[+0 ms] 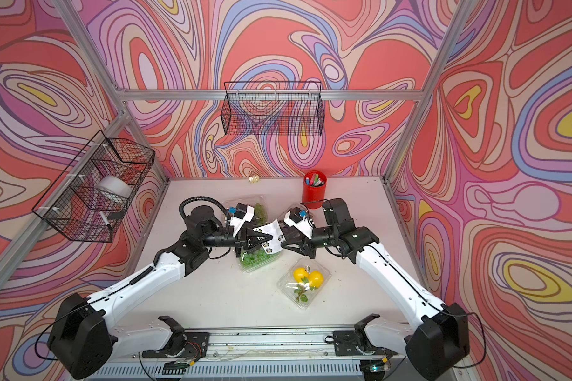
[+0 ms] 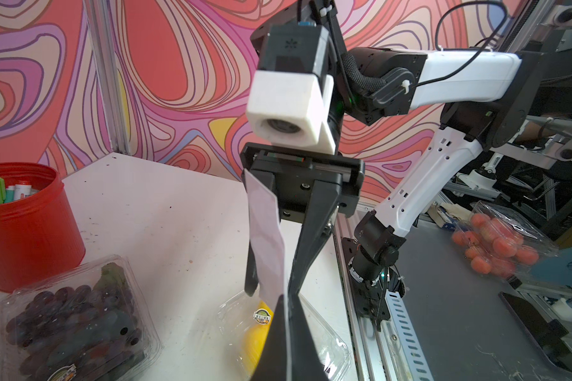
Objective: Label fruit boxes
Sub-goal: Adjust the label sticker.
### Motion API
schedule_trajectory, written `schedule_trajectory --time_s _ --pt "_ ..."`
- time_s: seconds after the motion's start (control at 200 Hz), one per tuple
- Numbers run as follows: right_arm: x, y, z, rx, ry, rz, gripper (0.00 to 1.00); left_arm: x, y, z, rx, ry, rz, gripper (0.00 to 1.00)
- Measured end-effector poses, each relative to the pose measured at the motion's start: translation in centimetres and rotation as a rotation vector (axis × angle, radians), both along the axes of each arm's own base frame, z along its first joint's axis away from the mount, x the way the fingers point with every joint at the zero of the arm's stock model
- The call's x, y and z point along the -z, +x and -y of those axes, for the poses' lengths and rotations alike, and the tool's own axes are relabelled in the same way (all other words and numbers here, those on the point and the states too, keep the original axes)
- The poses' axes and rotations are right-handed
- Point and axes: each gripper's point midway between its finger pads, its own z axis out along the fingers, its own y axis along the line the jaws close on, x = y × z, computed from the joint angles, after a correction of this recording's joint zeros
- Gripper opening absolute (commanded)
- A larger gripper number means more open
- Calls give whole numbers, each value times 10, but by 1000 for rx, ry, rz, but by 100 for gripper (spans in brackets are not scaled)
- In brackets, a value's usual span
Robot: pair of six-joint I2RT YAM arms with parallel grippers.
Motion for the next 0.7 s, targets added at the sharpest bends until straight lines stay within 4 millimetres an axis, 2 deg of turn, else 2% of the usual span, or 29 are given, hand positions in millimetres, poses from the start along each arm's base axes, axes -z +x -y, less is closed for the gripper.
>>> schedule_trajectory --time_s 0.175,0.426,0.696 --pt "-8 -4 -2 -30 42 6 0 0 1 0 -6 1 0 0" --pt "-10 -6 0 -50 74 -7 0 1 3 0 -15 2 -3 19" --pt "-20 -5 -1 -67 115 5 0 7 5 1 -17 0 -34 23"
